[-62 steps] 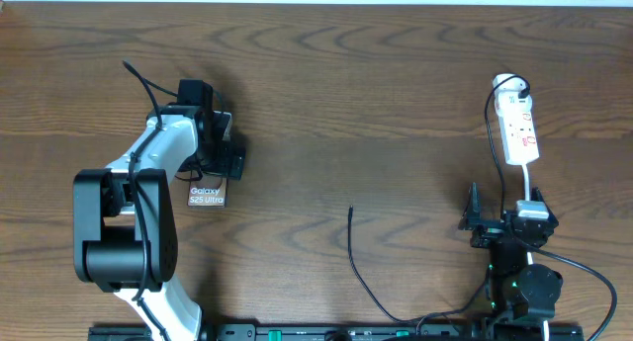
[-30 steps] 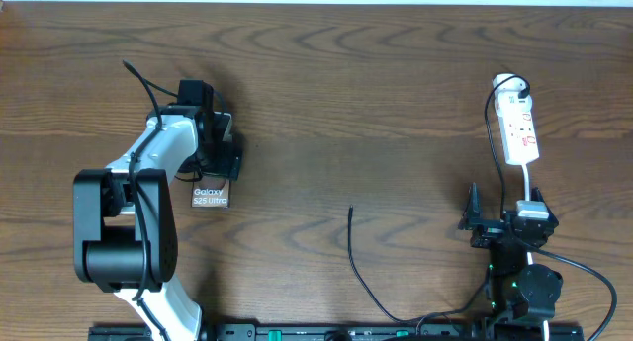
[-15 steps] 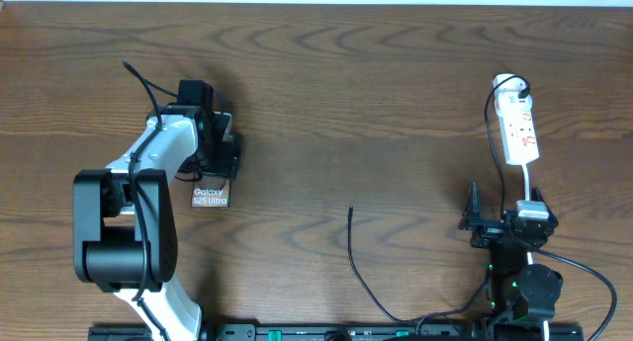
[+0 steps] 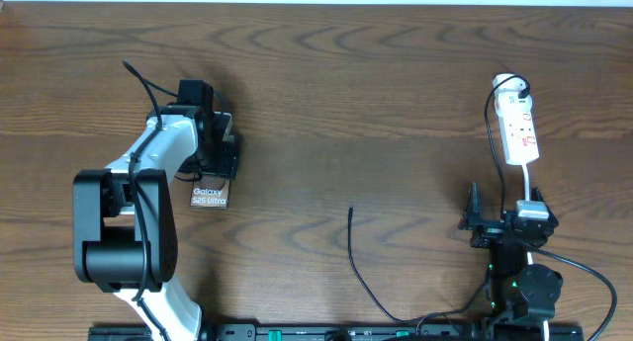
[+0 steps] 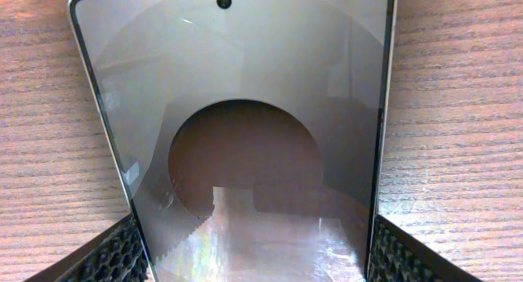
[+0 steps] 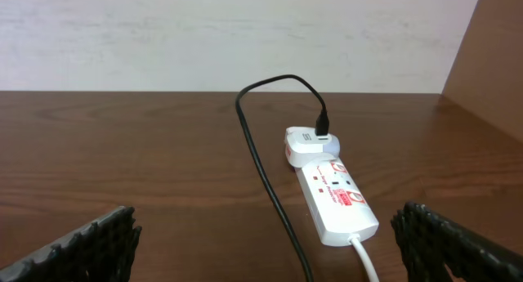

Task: Plug charger to phone and switch on socket
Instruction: 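Close the left gripper on the phone's sides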

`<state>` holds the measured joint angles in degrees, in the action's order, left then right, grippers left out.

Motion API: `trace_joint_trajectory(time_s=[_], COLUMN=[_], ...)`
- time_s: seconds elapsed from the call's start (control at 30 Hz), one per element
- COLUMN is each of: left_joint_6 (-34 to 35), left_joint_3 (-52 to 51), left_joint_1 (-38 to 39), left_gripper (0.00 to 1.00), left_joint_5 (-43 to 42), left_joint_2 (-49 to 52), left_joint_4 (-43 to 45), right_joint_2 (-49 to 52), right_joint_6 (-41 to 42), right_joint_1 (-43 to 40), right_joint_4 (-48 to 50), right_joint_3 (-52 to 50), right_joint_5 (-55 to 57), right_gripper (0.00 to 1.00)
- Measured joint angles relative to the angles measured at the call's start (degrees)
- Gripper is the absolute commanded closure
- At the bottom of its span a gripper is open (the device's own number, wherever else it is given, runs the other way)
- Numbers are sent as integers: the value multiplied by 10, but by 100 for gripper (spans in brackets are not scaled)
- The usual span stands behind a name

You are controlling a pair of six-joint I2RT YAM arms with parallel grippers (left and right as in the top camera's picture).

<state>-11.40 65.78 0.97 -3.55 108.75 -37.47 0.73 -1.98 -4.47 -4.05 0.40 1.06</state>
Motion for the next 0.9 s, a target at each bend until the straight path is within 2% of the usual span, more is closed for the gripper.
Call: trace_joint_trajectory(time_s=[0.13, 0.23, 0.27, 0.4, 0.9], left_joint_6=[0, 0, 0, 0, 0], left_joint_3=[0, 0, 0, 0, 0], left_joint_1=[0, 0, 0, 0, 0], left_gripper=[49, 61, 70, 92, 93], left_joint_5=[0, 0, 0, 0, 0], left_joint_2=[0, 0, 0, 0, 0], left_joint_4=[0, 0, 0, 0, 1], right_joint_2=[0, 0, 0, 0, 0], right_joint_6=[0, 0, 0, 0, 0], right_joint_1=[0, 0, 0, 0, 0], right_joint_4=[0, 0, 0, 0, 0], right_joint_3=[0, 0, 0, 0, 0], right_joint_5=[0, 0, 0, 0, 0], right_gripper=[1, 1, 1, 1, 1])
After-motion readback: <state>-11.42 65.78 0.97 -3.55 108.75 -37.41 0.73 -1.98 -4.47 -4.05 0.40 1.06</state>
